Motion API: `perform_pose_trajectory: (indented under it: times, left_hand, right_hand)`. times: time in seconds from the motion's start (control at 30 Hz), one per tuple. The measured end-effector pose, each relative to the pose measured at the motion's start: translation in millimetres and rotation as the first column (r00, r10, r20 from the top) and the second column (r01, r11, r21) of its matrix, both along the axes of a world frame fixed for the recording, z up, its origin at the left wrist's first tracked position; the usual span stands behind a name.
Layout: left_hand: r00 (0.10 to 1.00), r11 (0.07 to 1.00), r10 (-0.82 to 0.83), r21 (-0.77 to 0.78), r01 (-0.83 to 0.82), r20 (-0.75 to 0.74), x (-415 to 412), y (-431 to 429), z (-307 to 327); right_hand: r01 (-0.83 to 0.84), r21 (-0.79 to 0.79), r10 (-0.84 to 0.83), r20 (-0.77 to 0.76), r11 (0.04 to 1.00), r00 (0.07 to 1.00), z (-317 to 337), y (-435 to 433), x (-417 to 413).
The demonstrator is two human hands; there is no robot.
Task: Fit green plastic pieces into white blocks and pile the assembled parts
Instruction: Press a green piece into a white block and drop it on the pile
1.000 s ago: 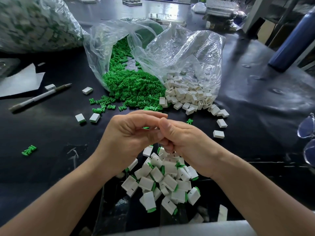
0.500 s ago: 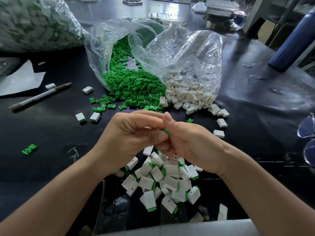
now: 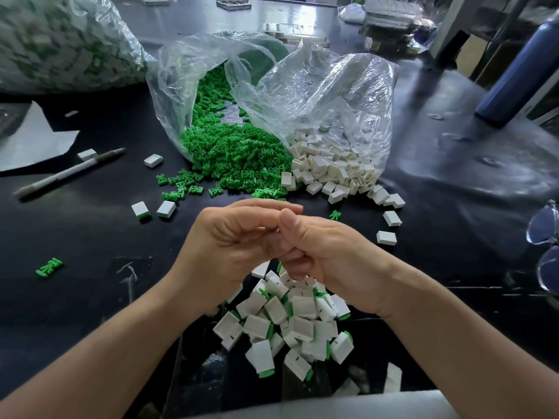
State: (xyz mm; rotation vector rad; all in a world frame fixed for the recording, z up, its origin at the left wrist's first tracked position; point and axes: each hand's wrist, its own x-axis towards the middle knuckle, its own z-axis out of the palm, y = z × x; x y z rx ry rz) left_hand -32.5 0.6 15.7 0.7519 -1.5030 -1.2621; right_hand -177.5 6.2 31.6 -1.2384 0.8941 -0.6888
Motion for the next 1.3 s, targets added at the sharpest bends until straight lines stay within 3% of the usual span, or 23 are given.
perform_pose_trajectory:
  times: [0.47,0.63,0.83,0.97,1.3]
  left_hand:
    - [1.0,1.0,-0.024,0.014,0.024,-0.009,1.3,0.6,5.0]
    - [0.995,0.992,-0.057,0.111,0.066,-0.082,-1.0,0.3,7.3]
    - [0.997,0.978,-0.023,0.203,0.039,-0.079,0.1,-0.9,8.2]
    - [0.997,0.981,-0.022,0.192,0.036,-0.073,0.5,-1.0,9.0]
    - [0.997,0.989,0.004,0.144,0.006,-0.072,-1.8,1.6,9.1]
  right_hand:
    - [-0.052,-0.018,0.052,0.029,0.998,0.998,-1.6,0.4,-0.2]
    - [-0.166,0.103,0.145,0.185,0.981,0.972,-2.4,-6.6,0.2]
    - [-0.114,0.229,0.049,0.271,0.967,0.961,-3.9,-11.2,-2.9]
    - [-0.164,0.262,0.075,0.319,0.951,0.945,-4.4,-12.2,-4.2]
    - [-0.079,0.276,0.001,0.27,0.958,0.963,-6.6,-7.3,3.7]
